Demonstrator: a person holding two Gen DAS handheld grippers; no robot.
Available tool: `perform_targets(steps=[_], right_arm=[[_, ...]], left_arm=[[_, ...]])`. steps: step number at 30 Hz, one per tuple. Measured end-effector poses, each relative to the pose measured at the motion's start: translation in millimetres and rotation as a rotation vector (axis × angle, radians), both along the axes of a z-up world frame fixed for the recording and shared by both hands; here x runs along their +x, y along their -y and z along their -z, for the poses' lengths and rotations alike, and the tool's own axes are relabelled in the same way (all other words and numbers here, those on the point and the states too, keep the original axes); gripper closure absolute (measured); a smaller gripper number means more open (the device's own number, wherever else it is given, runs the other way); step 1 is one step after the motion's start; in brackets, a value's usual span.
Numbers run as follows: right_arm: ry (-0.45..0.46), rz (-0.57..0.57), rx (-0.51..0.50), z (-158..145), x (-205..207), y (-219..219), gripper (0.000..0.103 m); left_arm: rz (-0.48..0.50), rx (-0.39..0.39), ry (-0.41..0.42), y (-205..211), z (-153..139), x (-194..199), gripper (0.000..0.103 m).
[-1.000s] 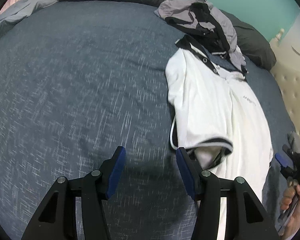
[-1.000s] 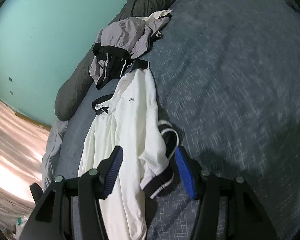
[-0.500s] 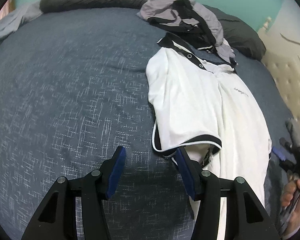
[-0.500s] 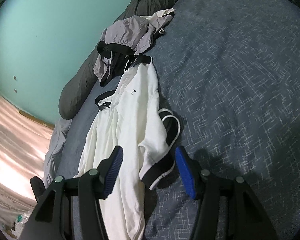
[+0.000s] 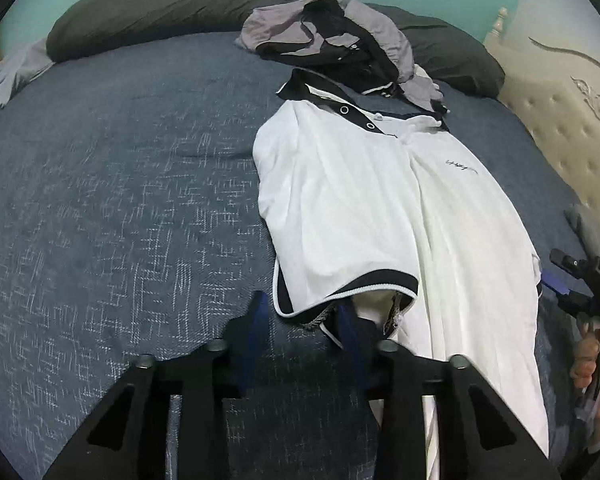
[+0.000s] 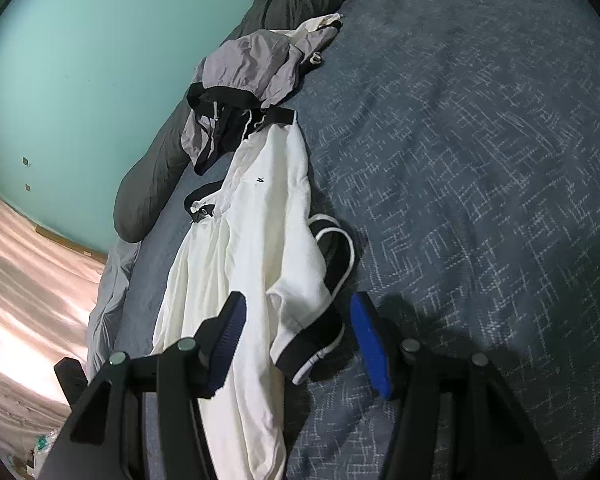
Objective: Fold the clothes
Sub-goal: 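Close the left tool on the sleeve hem and pull it across the shirt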
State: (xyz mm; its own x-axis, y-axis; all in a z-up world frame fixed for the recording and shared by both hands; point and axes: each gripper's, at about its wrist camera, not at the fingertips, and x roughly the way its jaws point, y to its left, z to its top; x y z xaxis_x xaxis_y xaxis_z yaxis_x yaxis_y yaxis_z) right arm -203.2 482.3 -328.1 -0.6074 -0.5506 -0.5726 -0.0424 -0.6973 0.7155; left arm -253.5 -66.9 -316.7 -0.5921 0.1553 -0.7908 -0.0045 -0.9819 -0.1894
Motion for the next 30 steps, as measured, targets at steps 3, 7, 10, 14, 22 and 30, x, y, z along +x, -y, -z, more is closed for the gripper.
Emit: perform_targets(steps=[3, 7, 10, 14, 22, 30], right_arm=[[0.002, -0.002, 0.001, 1, 0, 1, 0.047], [-0.002, -0.003, 0.003, 0, 0, 2, 0.047], [-0.001, -0.003, 0.004, 0, -1, 2, 0.047], [0.012, -0.006, 0.002, 3, -2, 3, 0.047], [0.009, -0.007, 0.002, 3, -2, 3, 0.047], [0.009, -0.007, 0.005, 4, -3, 5, 0.047]], left_arm=[[0.001, -0.001, 0.010, 0, 3, -2, 0.094], [0.008, 0.014, 0.011, -1, 3, -3, 0.100], [0.003, 0.012, 0.004, -1, 2, -2, 0.100], [-0.026, 0.008, -0.019, 5, -2, -1, 0.101], [-0.150, 0.006, -0.116, 41, -34, 6, 0.101], [-0.284, 0.018, -0.182, 83, -57, 12, 0.101]])
